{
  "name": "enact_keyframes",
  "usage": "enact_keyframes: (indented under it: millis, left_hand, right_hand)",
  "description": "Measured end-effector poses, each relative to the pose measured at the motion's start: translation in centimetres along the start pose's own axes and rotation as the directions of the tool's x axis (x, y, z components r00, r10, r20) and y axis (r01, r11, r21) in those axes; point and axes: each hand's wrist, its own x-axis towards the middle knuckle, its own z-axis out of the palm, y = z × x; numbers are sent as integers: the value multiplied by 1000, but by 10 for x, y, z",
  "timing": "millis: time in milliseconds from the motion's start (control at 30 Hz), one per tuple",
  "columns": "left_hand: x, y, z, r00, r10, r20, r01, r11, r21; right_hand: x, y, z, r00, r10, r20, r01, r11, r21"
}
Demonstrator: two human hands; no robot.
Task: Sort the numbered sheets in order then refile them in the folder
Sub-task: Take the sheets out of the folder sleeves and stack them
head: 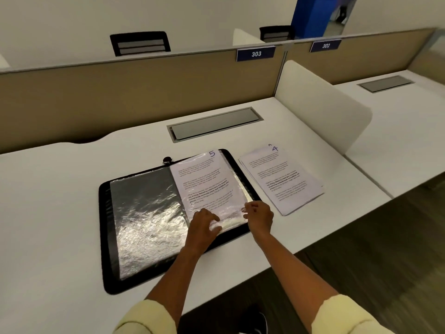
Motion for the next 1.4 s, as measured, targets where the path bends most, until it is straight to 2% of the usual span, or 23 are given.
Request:
enact_keyframes:
  millis: [133, 267, 333, 500, 567, 700, 833, 967, 1100, 1167, 1400]
  left_hand:
    - [6, 5, 2, 998, -60, -14, 60, 998, -9]
    - [8, 9, 3, 997, -67, -28, 67, 998, 14]
    - [8, 10, 5, 997, -66, -42, 67, 998, 17]
    - [7, 11, 12, 994, -65, -85, 66, 998, 9]
    - [6, 9, 14, 994, -61, -95, 61, 998, -7]
    - [2, 5, 14, 990, -32, -137, 26, 999, -43]
    - [-3, 6, 12, 984, -46, -171, 36, 998, -59]
    - [-4, 5, 10, 986, -90, -143, 81, 994, -67]
    - [-6, 2, 8, 990, -77, -117, 68, 994, -80]
    - [-10, 2, 4, 992, -51, -119, 40, 994, -98]
    - [-23, -15, -8, 991, -125, -41, 125, 992, -9]
  right_hand:
    - [-5, -3, -6, 994, 110, 0, -108, 978, 180]
    - [-11, 4, -9, 962, 274, -21, -257, 923, 286]
    - [-16, 9, -6, 935, 352, 44, -344, 870, 353]
    - [-32, 7, 11, 808, 418, 415, -587, 631, 507]
    - [-35, 4, 19, 772, 442, 458, -636, 565, 526]
    - [-30, 6, 31, 764, 482, 428, -642, 506, 577]
    - [-25, 7, 39, 769, 494, 405, -633, 505, 586]
    - [-21, 7, 46, 783, 468, 410, -621, 550, 558]
    - [-16, 7, 55, 830, 430, 356, -556, 690, 464]
    - [-14, 7, 56, 838, 435, 331, -543, 722, 428]
    - [-17, 15, 47, 843, 470, 260, -537, 730, 422]
